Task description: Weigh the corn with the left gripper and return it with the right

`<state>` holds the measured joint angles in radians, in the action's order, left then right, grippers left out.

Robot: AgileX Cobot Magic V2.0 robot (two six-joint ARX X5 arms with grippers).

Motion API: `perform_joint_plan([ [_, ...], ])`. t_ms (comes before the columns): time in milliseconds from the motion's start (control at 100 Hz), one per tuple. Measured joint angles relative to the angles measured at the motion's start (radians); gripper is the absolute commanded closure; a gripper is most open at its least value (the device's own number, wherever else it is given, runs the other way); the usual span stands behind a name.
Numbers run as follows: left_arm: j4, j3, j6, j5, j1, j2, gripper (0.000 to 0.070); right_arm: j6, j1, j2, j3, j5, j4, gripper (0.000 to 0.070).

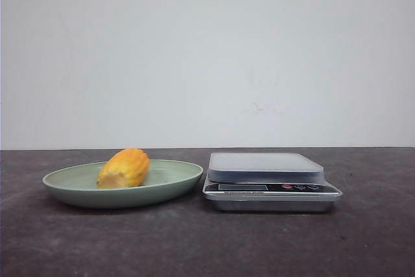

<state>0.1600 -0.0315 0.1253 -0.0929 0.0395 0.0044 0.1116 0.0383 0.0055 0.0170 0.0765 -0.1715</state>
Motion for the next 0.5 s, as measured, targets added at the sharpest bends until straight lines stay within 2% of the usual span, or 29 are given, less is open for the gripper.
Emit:
perform_joint_plan([
  [80,-0.009,0.0,0.032,0.019,0.0,0.0,0.0696,0.024,0.0,0.0,0.0,0.0,0.0,0.0697],
  [260,0.002,-0.036,0.156,0.021,0.0,0.018,0.069,0.104,0.0,0.034,0.063,-0.001,-0.044,0.0698],
  [380,-0.004,-0.171,0.227,0.021,0.0,0.08,0.069,0.137,-0.001,0.107,0.202,-0.001,-0.058,0.0698],
  [500,-0.001,-0.347,0.251,0.041,0.0,0.201,0.069,0.148,-0.001,0.239,0.376,0.0,-0.095,0.0698],
])
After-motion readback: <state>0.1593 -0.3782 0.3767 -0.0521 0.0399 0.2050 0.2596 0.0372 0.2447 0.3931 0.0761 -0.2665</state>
